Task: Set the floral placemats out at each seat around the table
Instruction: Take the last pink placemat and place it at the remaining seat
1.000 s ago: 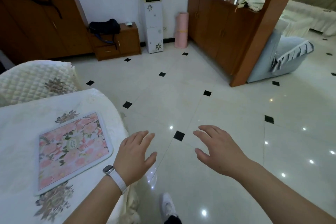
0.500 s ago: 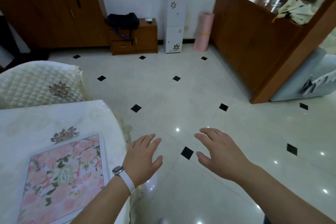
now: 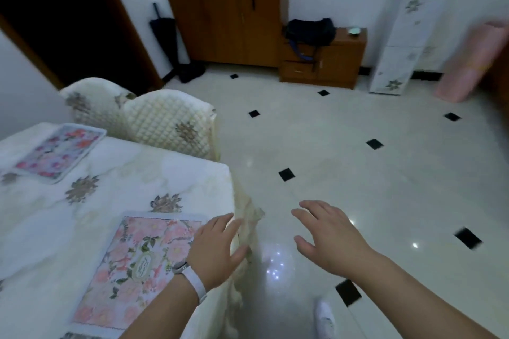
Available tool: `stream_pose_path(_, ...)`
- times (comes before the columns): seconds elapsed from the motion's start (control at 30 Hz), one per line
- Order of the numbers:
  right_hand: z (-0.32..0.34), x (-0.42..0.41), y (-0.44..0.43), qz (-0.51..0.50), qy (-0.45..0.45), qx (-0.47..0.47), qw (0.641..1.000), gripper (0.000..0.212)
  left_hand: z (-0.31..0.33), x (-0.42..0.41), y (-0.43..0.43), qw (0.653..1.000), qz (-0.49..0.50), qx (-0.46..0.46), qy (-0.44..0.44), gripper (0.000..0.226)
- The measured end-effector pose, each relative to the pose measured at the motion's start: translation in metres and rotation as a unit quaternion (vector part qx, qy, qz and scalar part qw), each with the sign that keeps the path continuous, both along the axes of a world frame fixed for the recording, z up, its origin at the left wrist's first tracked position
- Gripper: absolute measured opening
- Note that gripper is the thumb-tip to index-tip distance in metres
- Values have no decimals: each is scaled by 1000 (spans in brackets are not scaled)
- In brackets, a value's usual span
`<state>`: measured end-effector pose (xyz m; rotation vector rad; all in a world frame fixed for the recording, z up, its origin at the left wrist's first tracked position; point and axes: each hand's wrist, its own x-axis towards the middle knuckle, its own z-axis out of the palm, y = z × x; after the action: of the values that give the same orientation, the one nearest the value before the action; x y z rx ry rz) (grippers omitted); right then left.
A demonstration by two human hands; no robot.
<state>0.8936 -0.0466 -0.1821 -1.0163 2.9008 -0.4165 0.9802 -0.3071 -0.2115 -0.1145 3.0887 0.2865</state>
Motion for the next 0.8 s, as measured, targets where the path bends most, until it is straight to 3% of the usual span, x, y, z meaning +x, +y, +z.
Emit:
stream_pose_path(0.3,2,-117,-50,205,-18,5,979,49,8,7,10,971,237,4,-28,59)
stream_pose_path(0.53,1,-122,-140,346,-39,20,937,52,17,54,-15,915,404,8,-7,63)
stream_pose_path(0.8,-17,-109,-229,449,-45,63,890,63,-25,117,-56,844,534,45,-4,70)
